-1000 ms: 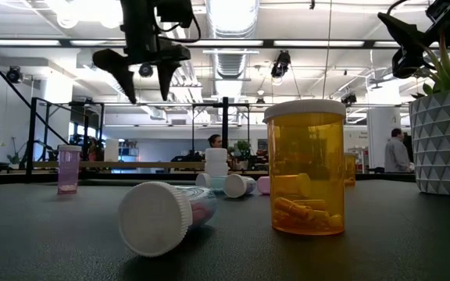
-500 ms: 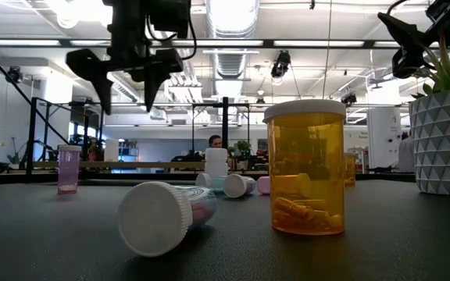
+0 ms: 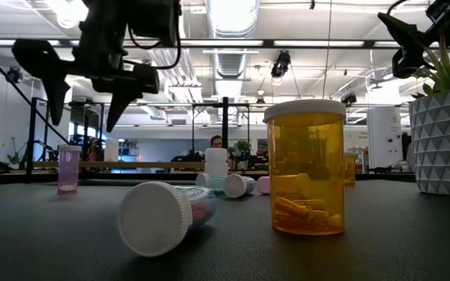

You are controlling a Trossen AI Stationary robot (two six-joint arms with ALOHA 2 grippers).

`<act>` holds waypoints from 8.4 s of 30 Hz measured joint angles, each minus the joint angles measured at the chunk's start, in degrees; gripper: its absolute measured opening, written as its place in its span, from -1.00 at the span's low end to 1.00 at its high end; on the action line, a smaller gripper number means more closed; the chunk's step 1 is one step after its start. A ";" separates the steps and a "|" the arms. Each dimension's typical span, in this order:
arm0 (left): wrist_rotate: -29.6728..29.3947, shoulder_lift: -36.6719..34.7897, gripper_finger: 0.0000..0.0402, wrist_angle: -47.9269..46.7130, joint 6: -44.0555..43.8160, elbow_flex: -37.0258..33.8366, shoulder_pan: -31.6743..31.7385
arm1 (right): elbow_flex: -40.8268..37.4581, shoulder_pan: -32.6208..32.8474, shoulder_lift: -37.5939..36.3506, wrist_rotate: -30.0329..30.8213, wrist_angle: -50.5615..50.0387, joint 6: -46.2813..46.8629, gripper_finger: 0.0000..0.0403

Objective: Pick and place medicine bottles onto shelf by color
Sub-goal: Put the bottom left pink pill bottle into the shelf, then move the top orange pill bottle to the middle left of the table

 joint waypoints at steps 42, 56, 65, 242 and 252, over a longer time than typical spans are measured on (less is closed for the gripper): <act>-0.09 -0.02 -0.47 16.46 -2.79 -13.12 -0.86 | 0.00 0.00 -0.02 0.00 0.02 0.00 0.05; 0.15 -3.92 -0.49 15.95 -1.41 -13.12 0.45 | 0.00 0.01 -0.01 -0.01 0.00 0.00 0.05; -0.18 -5.83 -0.48 15.53 1.15 -11.87 4.46 | 0.00 0.00 -0.01 -0.01 0.00 0.00 0.05; -31.51 -20.02 0.45 74.80 93.11 -1.71 16.32 | 0.00 0.00 -0.01 -0.01 -0.90 0.00 0.05; -31.07 -20.96 0.45 96.71 90.94 -11.19 15.23 | 0.00 0.00 0.00 0.16 -0.71 -0.87 0.05</act>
